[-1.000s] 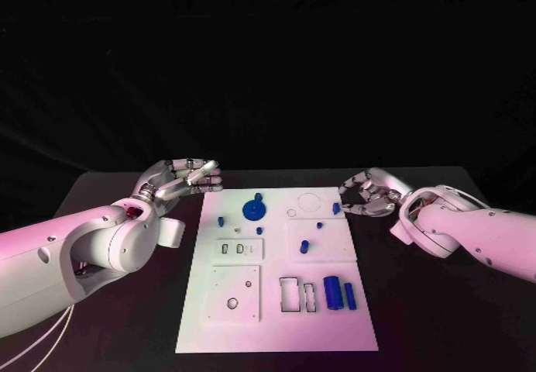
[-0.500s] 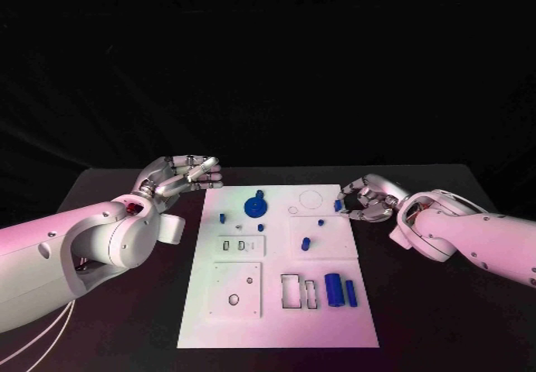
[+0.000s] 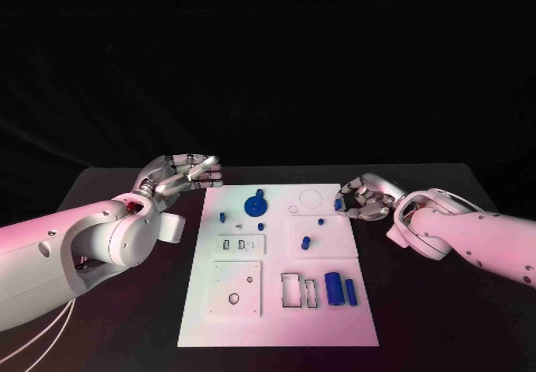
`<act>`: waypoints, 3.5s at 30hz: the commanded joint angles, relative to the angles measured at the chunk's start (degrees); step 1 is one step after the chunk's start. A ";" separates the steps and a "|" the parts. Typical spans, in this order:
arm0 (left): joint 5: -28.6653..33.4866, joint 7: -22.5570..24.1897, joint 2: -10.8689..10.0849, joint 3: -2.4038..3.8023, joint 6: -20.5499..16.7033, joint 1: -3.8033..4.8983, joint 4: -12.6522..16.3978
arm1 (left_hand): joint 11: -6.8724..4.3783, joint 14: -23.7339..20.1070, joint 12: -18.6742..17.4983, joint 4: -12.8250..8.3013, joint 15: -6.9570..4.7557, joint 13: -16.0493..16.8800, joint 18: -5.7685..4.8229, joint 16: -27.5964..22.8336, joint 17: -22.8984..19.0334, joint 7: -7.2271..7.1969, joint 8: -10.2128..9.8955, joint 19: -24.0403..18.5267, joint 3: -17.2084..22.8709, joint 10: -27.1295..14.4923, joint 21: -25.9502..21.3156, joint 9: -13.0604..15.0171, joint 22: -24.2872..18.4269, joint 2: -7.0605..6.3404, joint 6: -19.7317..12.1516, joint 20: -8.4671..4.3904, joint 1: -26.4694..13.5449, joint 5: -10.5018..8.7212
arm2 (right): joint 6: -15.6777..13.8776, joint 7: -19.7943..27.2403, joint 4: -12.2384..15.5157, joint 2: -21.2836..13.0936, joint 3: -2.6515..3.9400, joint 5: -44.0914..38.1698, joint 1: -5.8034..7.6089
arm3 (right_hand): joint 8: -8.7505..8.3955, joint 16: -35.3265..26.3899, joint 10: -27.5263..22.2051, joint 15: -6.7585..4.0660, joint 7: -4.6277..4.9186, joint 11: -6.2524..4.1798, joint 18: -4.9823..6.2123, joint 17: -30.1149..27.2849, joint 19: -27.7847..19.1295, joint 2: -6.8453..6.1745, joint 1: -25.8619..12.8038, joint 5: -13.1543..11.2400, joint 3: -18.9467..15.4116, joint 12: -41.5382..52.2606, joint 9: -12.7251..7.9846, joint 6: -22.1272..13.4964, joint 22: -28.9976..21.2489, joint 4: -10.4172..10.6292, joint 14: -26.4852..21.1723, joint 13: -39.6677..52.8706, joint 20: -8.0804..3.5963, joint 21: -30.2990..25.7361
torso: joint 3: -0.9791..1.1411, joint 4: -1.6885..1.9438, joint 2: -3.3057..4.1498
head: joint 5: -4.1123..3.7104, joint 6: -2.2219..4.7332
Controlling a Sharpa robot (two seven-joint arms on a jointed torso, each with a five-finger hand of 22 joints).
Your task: Assemble the parts on the task board
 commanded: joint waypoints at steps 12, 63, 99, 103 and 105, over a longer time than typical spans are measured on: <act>0.13 0.38 -0.12 0.04 0.91 0.03 0.23 | 0.08 -0.34 -0.04 0.03 -0.02 0.00 0.46 -0.27 0.08 0.19 -0.22 -0.53 -0.34 -0.37 -0.22 0.07 -0.08 0.47 -0.28 0.05 0.14 -0.14 | -1.10 -1.43 -0.84 1.16 -0.02 -0.64 -0.08 | 1.91 0.23 1.85 -0.39 -0.90 -0.73 -0.38 15.09 4.97 2.44 0.02 0.03 2.85 1.50 0.07 3.76 14.07 -0.67 6.08 9.77 -0.52 0.81 | 0.01 0.04 -0.01 | 0.31 -0.35; 0.35 -0.54 2.14 -0.37 1.22 0.01 -2.51 | 0.04 -0.38 0.00 0.14 0.01 0.02 0.46 -0.35 0.27 0.16 -0.23 -0.69 -0.67 -0.34 -0.26 0.19 -0.13 0.64 -0.27 0.08 0.06 -0.21 | -2.28 -27.00 17.50 12.73 0.14 -20.88 1.05 | 5.16 0.23 1.88 -1.97 -2.85 -2.46 -0.73 15.09 5.80 4.98 -2.67 0.64 4.96 1.28 2.46 7.36 14.89 -2.09 6.08 9.68 -2.09 1.96 | -1.42 0.29 -1.51 | 2.28 -1.96; 0.35 -1.07 2.12 -0.42 2.20 0.01 -2.55 | 0.08 -0.43 0.00 0.16 0.03 0.03 0.45 -0.41 0.38 0.18 -0.25 -0.86 -0.85 -0.32 -0.33 0.25 -0.18 0.71 -0.29 0.10 0.08 -0.18 | -3.66 -28.02 11.94 20.87 0.02 -24.94 -4.99 | 5.10 0.23 1.92 -2.04 -2.88 -2.52 -0.63 15.09 5.57 4.33 -4.26 0.76 4.58 1.25 2.64 6.87 14.68 -1.71 6.08 9.68 -2.17 1.62 | -1.28 0.22 -1.37 | 3.70 -3.18; 0.35 -1.07 2.10 -0.42 2.18 0.01 -2.50 | 0.08 -0.43 0.00 0.16 0.03 0.03 0.45 -0.41 0.38 0.18 -0.25 -0.86 -0.85 -0.32 -0.33 0.25 -0.18 0.71 -0.29 0.10 0.08 -0.18 | -3.65 -27.88 11.17 21.08 0.02 -25.06 -5.02 | 5.07 0.23 1.86 -2.04 -2.87 -2.51 -0.61 15.09 5.54 4.25 -4.37 0.68 4.55 1.17 2.64 6.80 14.64 -1.70 6.08 9.61 -2.17 1.57 | -1.28 0.27 -1.40 | 3.71 -3.15; 0.35 -1.05 2.08 -0.42 2.11 0.02 -2.46 | 0.12 -0.47 0.00 0.18 0.04 0.03 0.43 -0.45 0.42 0.22 -0.26 -0.93 -0.92 -0.34 -0.36 0.27 -0.20 0.74 -0.31 0.11 0.07 -0.16 | -3.58 -27.85 11.05 21.08 0.02 -25.19 -5.02 | 4.99 0.23 1.78 -2.03 -2.82 -2.49 -0.61 15.09 5.53 4.09 -4.54 0.54 4.51 1.07 2.63 6.63 14.63 -1.69 6.08 9.52 -2.17 1.55 | -1.25 0.30 -1.37 | 3.76 -3.12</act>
